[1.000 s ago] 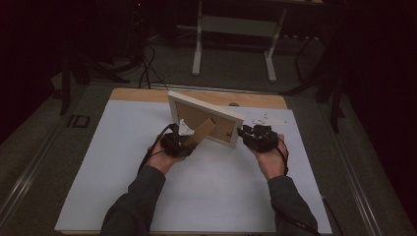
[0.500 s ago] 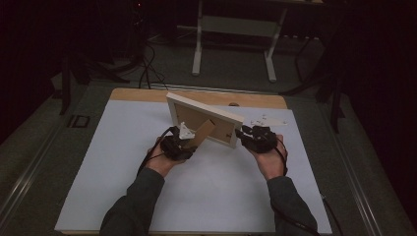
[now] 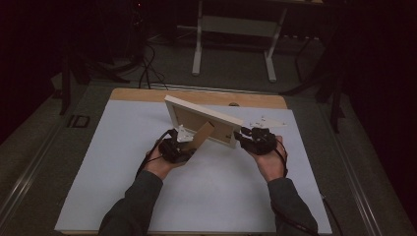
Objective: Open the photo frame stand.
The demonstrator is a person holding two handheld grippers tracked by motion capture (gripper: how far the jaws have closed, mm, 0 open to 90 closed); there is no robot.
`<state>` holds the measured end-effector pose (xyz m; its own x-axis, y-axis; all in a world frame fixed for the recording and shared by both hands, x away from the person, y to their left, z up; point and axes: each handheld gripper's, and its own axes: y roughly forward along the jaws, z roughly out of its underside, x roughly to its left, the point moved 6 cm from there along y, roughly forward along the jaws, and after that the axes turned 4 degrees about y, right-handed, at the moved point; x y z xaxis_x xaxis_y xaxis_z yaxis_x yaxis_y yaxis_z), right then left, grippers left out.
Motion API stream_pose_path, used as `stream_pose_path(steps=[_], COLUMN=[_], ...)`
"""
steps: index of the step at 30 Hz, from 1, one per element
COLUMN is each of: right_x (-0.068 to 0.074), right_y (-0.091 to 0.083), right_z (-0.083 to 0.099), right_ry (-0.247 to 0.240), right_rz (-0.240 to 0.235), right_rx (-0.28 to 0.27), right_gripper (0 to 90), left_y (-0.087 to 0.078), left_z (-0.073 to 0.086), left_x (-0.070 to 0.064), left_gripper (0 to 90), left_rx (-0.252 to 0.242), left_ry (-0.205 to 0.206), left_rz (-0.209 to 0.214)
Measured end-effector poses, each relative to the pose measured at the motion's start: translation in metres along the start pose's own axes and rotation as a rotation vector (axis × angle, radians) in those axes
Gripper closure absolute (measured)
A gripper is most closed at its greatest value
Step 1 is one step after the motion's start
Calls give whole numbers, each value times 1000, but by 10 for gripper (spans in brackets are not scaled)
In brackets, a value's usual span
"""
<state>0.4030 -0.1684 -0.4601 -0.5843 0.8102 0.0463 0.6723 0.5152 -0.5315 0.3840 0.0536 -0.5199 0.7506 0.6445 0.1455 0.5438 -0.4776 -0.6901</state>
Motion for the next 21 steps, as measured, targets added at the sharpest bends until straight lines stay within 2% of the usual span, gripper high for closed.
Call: stream_pose_path(steps=[9, 15, 21], right_x=[4, 8, 9], right_y=[-4, -5, -8], right_z=[5, 12, 16], right_ry=[6, -12, -18], right_rz=[-31, -44, -32], right_rx=[-4, 7, 10], right_gripper=[629, 617, 622], left_y=[0, -2, -3], left_z=[9, 11, 13], left_x=[-1, -1, -2], left_gripper=[678, 689, 689], left_rx=[7, -4, -7], left_ry=[0, -10, -8], left_rz=[-1, -3, -6])
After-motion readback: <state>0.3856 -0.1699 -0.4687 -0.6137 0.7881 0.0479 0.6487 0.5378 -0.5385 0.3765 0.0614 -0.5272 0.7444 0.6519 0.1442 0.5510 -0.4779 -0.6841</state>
